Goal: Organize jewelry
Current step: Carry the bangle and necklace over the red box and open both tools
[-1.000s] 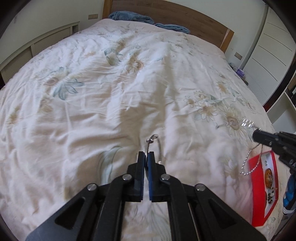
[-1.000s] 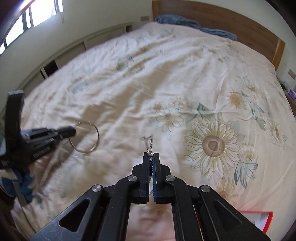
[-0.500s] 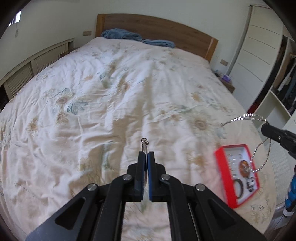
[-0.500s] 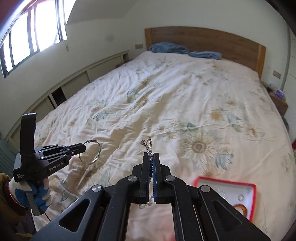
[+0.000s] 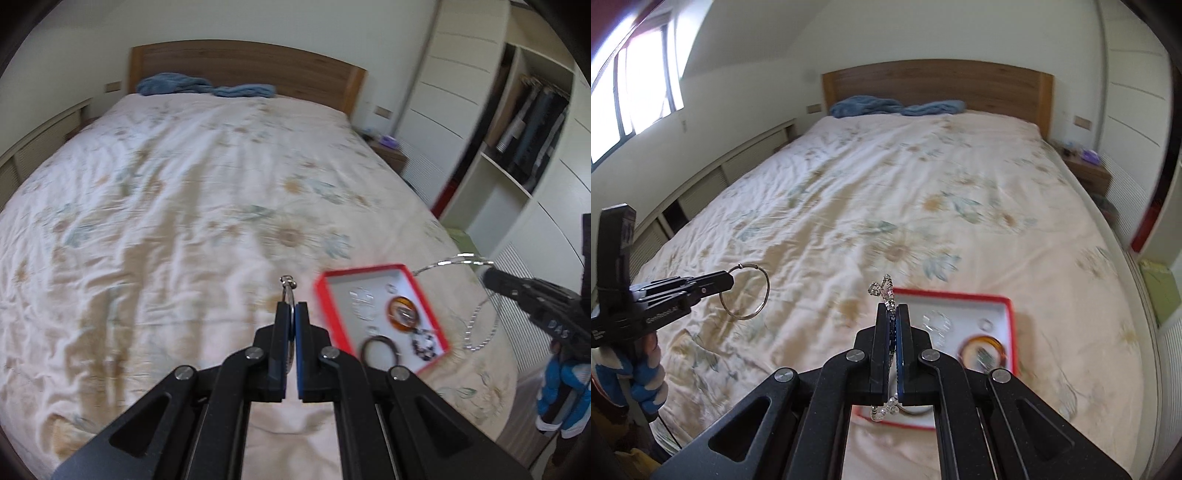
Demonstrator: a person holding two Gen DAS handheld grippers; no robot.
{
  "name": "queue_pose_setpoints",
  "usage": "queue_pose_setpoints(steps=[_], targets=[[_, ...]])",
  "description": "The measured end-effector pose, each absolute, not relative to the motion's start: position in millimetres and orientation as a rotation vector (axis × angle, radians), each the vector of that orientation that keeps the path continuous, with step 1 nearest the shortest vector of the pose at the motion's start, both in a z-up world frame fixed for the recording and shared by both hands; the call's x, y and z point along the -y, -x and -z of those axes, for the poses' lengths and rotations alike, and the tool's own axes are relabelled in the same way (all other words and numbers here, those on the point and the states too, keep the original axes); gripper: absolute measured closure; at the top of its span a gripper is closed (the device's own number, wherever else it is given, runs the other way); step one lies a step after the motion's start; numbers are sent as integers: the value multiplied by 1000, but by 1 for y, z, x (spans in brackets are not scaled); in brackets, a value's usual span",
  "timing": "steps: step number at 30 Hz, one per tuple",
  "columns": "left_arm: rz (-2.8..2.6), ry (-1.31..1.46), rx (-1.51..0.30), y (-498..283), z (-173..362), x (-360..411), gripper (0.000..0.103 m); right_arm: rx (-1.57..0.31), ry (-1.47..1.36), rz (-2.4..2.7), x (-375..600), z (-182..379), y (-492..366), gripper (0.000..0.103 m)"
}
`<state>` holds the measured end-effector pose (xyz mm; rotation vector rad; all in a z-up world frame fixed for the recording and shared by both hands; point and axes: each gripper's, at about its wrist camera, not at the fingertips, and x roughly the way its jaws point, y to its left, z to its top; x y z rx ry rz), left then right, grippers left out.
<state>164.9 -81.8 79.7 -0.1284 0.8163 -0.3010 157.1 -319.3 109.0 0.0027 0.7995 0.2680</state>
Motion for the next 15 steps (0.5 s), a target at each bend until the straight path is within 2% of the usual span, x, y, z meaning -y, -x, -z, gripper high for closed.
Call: queue_pose_setpoints(steps=[7, 15], targets=[[437, 63, -884, -173, -54, 169, 101, -865, -70, -202, 371, -59, -162, 100], [542, 46, -987, -193, -5, 233, 101, -943, -131, -169, 402, 6, -193, 100]])
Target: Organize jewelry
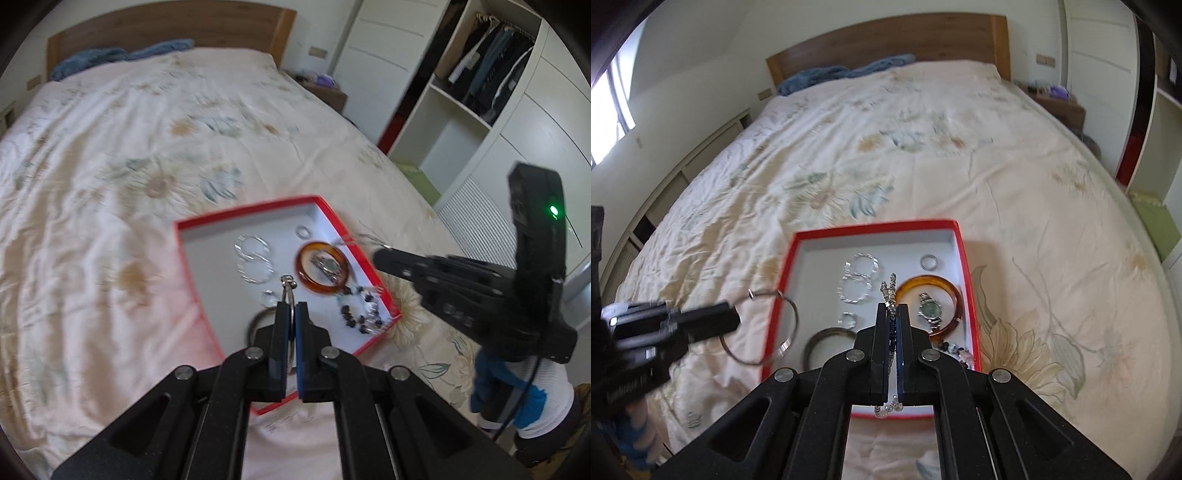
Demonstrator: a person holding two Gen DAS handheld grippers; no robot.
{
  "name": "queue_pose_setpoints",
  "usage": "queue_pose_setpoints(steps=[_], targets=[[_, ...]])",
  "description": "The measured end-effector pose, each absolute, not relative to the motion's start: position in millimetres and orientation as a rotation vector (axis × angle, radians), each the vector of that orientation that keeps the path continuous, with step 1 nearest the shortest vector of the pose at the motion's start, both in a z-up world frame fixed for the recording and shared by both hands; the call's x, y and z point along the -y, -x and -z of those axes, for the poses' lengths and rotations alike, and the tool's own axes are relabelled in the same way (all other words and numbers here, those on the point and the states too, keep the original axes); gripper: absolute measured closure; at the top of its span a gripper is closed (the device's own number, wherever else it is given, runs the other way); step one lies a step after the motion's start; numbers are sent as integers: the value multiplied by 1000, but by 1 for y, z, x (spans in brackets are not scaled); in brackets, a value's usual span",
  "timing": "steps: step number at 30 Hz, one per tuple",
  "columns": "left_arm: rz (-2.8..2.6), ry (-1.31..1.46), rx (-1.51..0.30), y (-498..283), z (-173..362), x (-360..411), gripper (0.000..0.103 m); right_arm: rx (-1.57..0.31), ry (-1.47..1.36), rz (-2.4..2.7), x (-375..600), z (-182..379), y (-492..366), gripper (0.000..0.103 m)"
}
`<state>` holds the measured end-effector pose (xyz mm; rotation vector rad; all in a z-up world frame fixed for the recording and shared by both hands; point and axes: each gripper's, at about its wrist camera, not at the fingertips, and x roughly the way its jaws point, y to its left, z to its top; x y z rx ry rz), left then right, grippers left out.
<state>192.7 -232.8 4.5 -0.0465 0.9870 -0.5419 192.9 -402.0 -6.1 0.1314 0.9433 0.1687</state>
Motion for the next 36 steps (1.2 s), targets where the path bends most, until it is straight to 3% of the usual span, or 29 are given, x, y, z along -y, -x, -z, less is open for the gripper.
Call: queue_pose_setpoints(steps=[9, 22, 25, 28, 32, 36], targets=[[580, 44, -1079, -208, 47, 257, 101, -977, -169, -177, 407, 50, -227, 100], [473, 55, -1164, -225, 81, 242, 99, -1022, -180, -145, 417, 80, -229, 96], [468, 77, -1179, -228, 82, 238, 98, -1028, -175, -136, 419, 81, -225, 83], [465, 94, -1179, -229, 79, 236, 86, -1026, -175, -129, 419, 79, -220, 68], [460, 101, -1159, -226, 71, 234, 73, -1023, -167, -117, 419, 72, -210, 64], [451, 91, -1138, -220, 62, 231, 72, -1012, -156, -102, 420, 62, -196, 59]])
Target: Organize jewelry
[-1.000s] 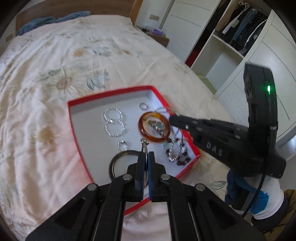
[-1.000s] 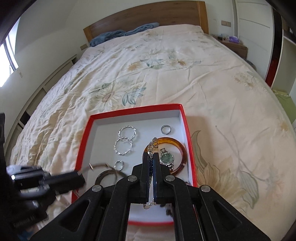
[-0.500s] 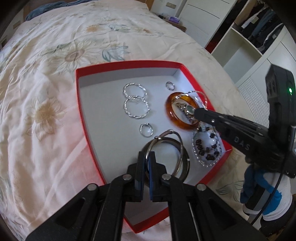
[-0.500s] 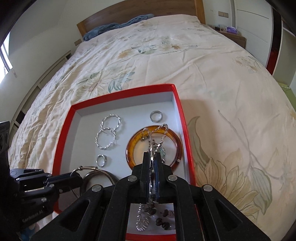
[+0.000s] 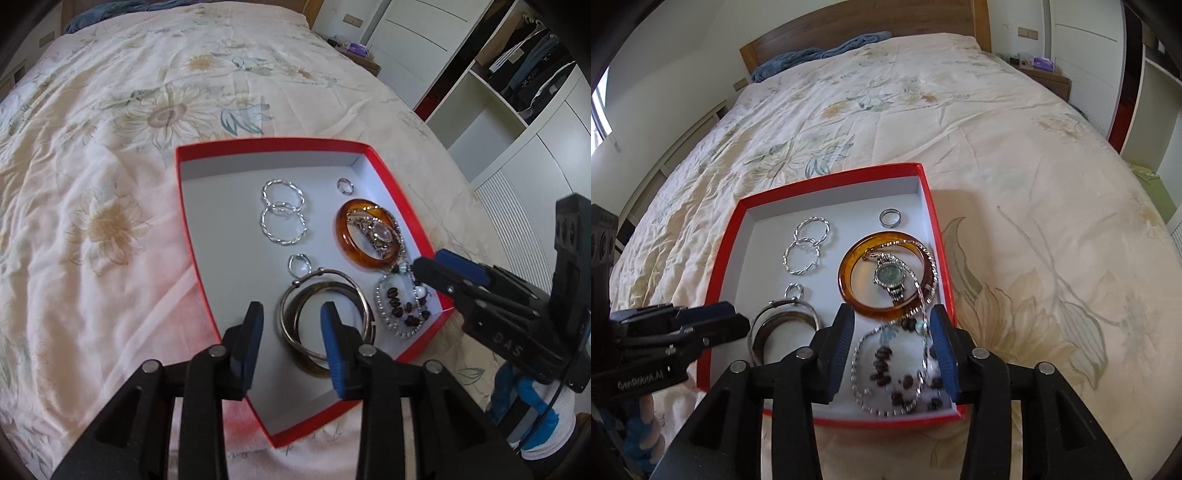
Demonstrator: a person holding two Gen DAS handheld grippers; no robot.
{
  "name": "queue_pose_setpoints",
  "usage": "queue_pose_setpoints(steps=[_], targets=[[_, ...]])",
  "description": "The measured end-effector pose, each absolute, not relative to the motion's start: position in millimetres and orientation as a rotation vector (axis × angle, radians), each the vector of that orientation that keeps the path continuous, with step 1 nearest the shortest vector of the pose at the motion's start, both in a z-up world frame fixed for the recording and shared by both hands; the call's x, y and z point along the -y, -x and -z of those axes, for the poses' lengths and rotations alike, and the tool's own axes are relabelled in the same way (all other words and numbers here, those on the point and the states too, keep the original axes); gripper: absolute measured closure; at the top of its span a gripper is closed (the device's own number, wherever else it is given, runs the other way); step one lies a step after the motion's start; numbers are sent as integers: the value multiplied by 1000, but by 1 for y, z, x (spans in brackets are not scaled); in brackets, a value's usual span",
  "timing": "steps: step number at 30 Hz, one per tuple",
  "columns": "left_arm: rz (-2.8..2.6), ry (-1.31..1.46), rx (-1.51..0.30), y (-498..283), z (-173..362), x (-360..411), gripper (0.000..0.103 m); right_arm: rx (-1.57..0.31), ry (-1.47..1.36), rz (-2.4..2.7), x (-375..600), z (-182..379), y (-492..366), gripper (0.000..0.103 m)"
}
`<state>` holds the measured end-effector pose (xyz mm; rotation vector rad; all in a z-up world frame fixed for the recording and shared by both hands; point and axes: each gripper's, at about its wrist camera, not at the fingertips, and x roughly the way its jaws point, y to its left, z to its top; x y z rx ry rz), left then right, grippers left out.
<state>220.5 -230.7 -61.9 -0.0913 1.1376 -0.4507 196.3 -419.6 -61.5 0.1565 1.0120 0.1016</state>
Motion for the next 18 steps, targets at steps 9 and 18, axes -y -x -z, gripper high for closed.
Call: queue_pose_setpoints(steps=[9, 18], targets=[[375, 42, -992, -179, 17, 209, 72, -956, -157, -64, 408, 21, -153, 48], [243, -3, -910, -126, -17, 155, 72, -870, -125, -83, 348, -18, -98, 28]])
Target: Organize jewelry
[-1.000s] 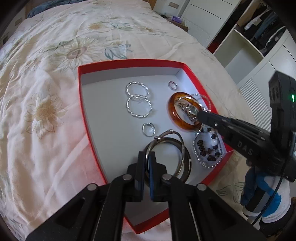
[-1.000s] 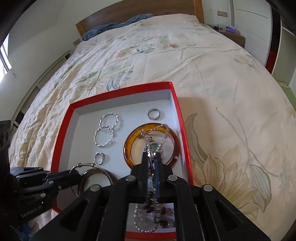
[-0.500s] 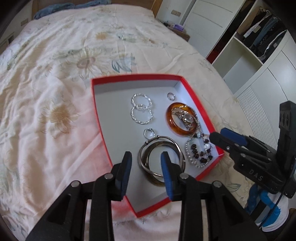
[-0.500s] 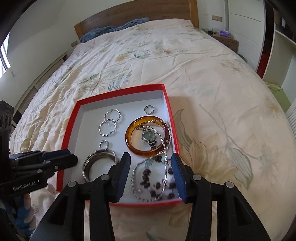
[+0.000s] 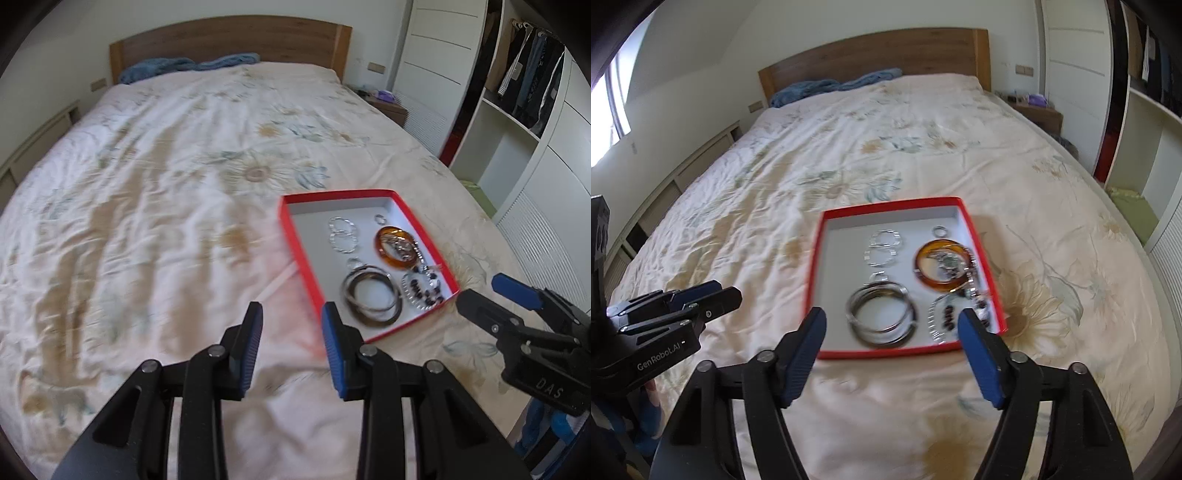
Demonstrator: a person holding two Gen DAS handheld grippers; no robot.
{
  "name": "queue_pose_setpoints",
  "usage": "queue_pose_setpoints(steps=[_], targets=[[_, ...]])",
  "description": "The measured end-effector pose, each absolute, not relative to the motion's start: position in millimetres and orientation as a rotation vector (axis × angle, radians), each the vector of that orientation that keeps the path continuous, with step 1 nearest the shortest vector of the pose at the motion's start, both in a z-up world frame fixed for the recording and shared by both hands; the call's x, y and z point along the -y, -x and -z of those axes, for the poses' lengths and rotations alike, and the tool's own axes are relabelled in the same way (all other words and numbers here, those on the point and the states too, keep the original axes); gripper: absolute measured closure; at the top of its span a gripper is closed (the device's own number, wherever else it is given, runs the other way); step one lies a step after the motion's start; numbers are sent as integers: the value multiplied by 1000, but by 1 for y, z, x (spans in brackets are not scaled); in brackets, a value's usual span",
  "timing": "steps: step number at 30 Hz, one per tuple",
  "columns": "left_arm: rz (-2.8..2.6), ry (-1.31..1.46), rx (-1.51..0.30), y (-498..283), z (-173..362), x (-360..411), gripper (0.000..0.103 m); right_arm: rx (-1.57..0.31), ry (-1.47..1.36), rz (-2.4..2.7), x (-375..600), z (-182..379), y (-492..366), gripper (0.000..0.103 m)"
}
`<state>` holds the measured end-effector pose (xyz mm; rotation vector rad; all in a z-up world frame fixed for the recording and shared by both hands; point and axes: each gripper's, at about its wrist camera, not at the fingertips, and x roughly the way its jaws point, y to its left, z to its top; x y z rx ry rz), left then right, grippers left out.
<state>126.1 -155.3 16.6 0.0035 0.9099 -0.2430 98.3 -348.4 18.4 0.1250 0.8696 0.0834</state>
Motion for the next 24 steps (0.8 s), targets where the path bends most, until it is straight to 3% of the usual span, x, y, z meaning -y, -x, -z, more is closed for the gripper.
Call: queue_pose_setpoints(steps=[4, 8, 24], targets=[[194, -37, -896, -100, -27, 132, 71, -849, -114, -95, 322, -28, -75, 22], [143, -80, -835, -74, -38, 112, 64, -832, -80, -106, 294, -36, -55, 16], [87, -42, -710, -15, -67, 46, 63, -767, -19, -60, 229, -64, -2, 4]])
